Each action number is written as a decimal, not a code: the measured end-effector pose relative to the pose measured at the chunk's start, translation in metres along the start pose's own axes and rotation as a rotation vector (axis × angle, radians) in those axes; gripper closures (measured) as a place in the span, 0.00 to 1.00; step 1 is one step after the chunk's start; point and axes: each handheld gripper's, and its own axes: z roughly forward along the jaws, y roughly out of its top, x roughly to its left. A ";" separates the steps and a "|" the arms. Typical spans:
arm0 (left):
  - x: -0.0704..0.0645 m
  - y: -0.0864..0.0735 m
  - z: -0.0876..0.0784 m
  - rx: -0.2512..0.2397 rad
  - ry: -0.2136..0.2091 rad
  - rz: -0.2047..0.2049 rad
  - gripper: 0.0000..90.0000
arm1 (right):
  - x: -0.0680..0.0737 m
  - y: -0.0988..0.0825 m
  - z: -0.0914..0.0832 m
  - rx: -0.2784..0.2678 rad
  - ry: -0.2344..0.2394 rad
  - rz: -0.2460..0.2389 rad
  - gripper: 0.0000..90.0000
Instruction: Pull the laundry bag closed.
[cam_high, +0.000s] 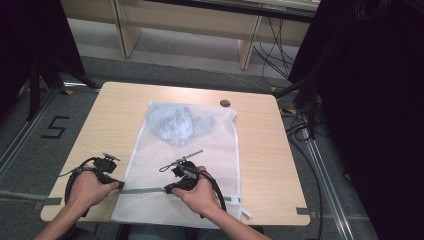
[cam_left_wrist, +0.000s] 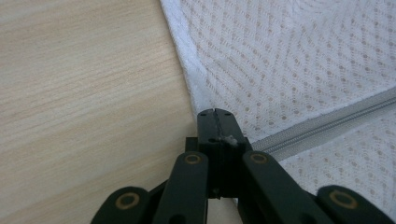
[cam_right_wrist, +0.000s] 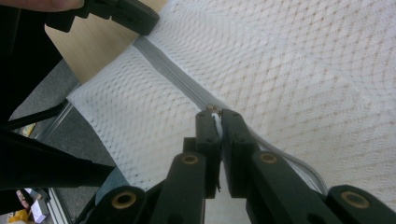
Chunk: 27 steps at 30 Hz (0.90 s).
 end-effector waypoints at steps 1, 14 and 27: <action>0.000 0.000 0.000 0.000 0.001 0.000 1.00 | -0.001 0.000 0.000 0.000 -0.003 -0.003 0.97; 0.001 0.000 -0.001 0.018 0.001 0.022 1.00 | -0.004 -0.002 -0.005 0.002 -0.002 0.016 0.97; 0.000 0.000 0.000 0.000 0.001 0.001 1.00 | -0.008 -0.006 -0.008 0.001 -0.004 0.014 0.97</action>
